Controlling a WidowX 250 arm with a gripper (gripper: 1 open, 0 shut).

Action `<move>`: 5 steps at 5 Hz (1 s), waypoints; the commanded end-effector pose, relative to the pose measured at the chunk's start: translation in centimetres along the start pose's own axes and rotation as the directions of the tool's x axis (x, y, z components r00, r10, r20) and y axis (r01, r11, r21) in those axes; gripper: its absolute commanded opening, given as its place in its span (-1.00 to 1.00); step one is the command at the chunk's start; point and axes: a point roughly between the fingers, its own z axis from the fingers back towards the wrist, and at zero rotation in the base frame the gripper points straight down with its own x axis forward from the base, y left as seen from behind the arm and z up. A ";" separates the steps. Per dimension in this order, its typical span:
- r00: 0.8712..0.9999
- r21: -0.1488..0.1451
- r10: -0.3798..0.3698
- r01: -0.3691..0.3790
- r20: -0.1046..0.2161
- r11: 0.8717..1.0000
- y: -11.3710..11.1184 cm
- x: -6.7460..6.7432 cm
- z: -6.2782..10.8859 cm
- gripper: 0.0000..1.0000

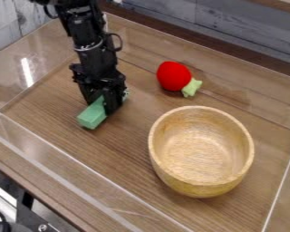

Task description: Remove the green block from the brown bowl and put it on the table

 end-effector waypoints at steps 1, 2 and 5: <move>0.999 0.014 -0.009 0.008 0.050 1.000 -0.1 1.1 2.4 1.00; 0.997 0.007 -0.008 0.008 0.078 1.000 -0.5 1.4 4.9 1.00; 0.992 0.017 -0.034 0.032 0.120 0.999 -0.7 1.1 9.8 1.00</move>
